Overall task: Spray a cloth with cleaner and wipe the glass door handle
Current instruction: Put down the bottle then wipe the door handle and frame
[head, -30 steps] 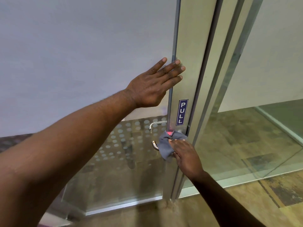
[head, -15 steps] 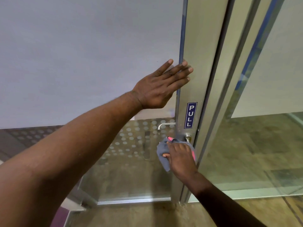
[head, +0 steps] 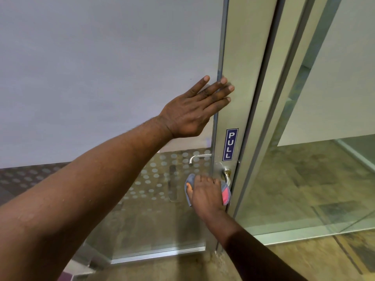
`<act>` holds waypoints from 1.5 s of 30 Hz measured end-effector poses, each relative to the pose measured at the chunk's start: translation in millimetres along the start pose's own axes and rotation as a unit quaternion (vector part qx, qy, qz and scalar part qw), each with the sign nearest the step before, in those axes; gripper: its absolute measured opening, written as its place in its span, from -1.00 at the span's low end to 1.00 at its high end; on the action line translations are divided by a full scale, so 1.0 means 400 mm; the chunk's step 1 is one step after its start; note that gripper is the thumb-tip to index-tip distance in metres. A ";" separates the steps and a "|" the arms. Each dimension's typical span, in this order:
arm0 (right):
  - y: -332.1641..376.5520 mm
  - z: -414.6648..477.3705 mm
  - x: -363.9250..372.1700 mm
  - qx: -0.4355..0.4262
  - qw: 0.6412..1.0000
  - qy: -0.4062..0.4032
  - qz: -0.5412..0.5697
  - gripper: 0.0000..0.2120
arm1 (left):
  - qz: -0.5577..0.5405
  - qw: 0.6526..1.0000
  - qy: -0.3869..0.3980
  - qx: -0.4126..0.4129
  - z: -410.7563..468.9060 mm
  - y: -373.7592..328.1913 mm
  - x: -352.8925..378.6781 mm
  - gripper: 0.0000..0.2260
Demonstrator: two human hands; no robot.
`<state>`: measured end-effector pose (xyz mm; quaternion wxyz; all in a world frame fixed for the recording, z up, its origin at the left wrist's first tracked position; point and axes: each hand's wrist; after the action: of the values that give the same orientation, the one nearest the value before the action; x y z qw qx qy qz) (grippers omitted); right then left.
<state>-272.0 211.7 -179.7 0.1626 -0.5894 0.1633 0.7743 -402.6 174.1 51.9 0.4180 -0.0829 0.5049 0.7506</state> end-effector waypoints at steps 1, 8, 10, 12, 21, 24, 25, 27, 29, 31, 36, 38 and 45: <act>-0.002 -0.003 0.001 -0.004 1.000 -0.005 -0.003 -0.61 | -0.001 1.000 -0.001 0.001 0.001 0.001 0.001 -0.53; -0.092 -0.041 0.043 -0.109 0.993 -0.037 -0.011 -0.47 | -0.008 1.000 0.005 0.012 0.000 0.005 0.009 -0.51; -0.116 -0.047 0.059 -0.128 0.990 -0.056 0.000 -0.42 | -0.008 1.000 -0.002 0.014 0.001 0.006 0.011 -0.52; -0.142 -0.050 0.068 -0.152 0.985 -0.076 0.005 -0.40 | -0.009 1.000 -0.006 0.015 0.002 0.005 0.011 -0.52; -0.294 -0.048 0.104 -0.246 0.953 -0.157 0.076 -0.49 | -0.013 1.000 -0.011 0.017 0.000 0.005 0.004 -0.52; -0.339 -0.049 0.097 -0.247 0.950 -0.161 0.106 -0.55 | -0.009 1.000 -0.005 0.017 0.000 0.006 0.003 -0.51; -0.345 -0.051 0.096 -0.246 0.948 -0.165 0.120 -0.58 | -0.008 1.000 -0.004 0.017 0.000 0.007 0.004 -0.51; -0.350 -0.053 0.096 -0.235 0.946 -0.167 0.149 -0.57 | -0.008 1.000 -0.001 0.015 0.000 0.008 0.004 -0.52; -0.346 -0.062 0.097 -0.200 0.949 -0.164 0.180 -0.55 | -0.008 1.000 -0.001 0.014 0.000 0.007 0.004 -0.52; -0.332 -0.078 0.101 -0.145 0.948 -0.167 0.229 -0.50 | -0.007 1.000 -0.003 0.013 -0.001 0.007 0.004 -0.52; -0.274 -0.123 0.105 0.103 0.861 -0.222 0.446 -0.59 | -0.005 1.000 -0.005 0.010 -0.002 0.006 0.004 -0.53; -0.269 -0.137 0.112 0.224 0.792 -0.230 0.519 -0.60 | -0.008 1.000 -0.007 0.009 -0.001 0.004 0.004 -0.53; -0.283 -0.182 0.154 0.474 0.590 -0.241 0.607 -0.91 | -0.002 1.000 -0.012 0.013 0.000 0.006 0.010 -0.52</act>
<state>-174.7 284.4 -264.3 -0.0554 0.0154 0.7821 0.6205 -406.8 176.1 51.2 0.4267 -0.0694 0.5091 0.7442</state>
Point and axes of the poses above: each hand's wrist, its own z-axis towards the middle knuckle, its own x-axis out of the palm, y = z × x, and after that the axes turned 2 degrees about x, right-handed
